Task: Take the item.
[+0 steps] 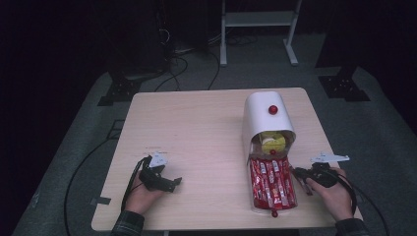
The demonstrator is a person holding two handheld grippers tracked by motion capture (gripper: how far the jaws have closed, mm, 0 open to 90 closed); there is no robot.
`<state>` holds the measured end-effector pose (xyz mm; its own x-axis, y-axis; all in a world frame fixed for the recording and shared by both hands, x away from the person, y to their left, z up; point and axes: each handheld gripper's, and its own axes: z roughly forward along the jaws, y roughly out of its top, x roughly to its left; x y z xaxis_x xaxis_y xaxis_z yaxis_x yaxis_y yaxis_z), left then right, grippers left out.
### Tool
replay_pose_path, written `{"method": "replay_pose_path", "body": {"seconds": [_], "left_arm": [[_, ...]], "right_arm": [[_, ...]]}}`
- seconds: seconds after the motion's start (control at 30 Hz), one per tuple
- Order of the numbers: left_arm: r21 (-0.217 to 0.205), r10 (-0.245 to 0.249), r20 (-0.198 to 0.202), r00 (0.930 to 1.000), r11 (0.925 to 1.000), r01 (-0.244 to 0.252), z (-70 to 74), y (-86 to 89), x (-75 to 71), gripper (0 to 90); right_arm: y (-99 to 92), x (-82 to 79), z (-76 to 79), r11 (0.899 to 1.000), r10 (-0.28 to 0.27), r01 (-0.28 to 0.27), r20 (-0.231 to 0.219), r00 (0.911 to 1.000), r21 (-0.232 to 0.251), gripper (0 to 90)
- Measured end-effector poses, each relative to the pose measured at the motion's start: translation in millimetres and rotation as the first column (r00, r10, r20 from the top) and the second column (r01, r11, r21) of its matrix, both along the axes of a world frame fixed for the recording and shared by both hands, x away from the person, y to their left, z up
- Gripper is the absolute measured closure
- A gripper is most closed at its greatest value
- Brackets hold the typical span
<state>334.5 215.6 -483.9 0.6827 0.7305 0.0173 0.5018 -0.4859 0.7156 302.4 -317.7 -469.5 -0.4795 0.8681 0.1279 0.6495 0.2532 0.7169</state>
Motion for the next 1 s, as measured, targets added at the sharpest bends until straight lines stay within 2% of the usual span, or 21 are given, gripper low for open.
{"method": "replay_pose_path", "body": {"seconds": [0.1, 0.3, 0.6, 0.8, 1.0], "left_arm": [[-0.001, 0.001, -0.001, 1.0, 1.0, -0.001, 0.0, -0.1, -0.1, 0.0], [0.0, 0.0, 0.0, 1.0, 1.0, 0.0, 0.0, 0.0, 0.0, 0.0], [0.0, 0.0, 0.0, 1.0, 1.0, 0.0, 0.0, 0.0, 0.0, 0.0], [0.0, -0.001, 0.0, 1.0, 1.0, 0.001, 0.1, 0.0, 0.0, 0.0], [0.001, -0.001, 0.0, 1.0, 1.0, 0.001, 0.1, 0.1, 0.0, 0.0]], "right_arm": [[-0.3, 0.0, -0.1, 1.0, 0.003, -0.003, 0.004, 1.0, 0.009, 71.8], [-2.6, 0.0, 1.9, 1.0, 0.001, -0.003, 0.042, 0.9991, 0.025, 56.8], [-12.2, 1.0, 3.7, 0.998, -0.051, 0.046, 0.112, 0.9924, 0.045, 31.5], [-24.0, 1.5, 5.7, 0.995, -0.097, 0.093, 0.144, 0.9848, 0.035, 26.5], [-35.1, 2.3, 5.6, 0.991, -0.134, 0.131, 0.145, 0.9803, 0.03, 22.3]]}}
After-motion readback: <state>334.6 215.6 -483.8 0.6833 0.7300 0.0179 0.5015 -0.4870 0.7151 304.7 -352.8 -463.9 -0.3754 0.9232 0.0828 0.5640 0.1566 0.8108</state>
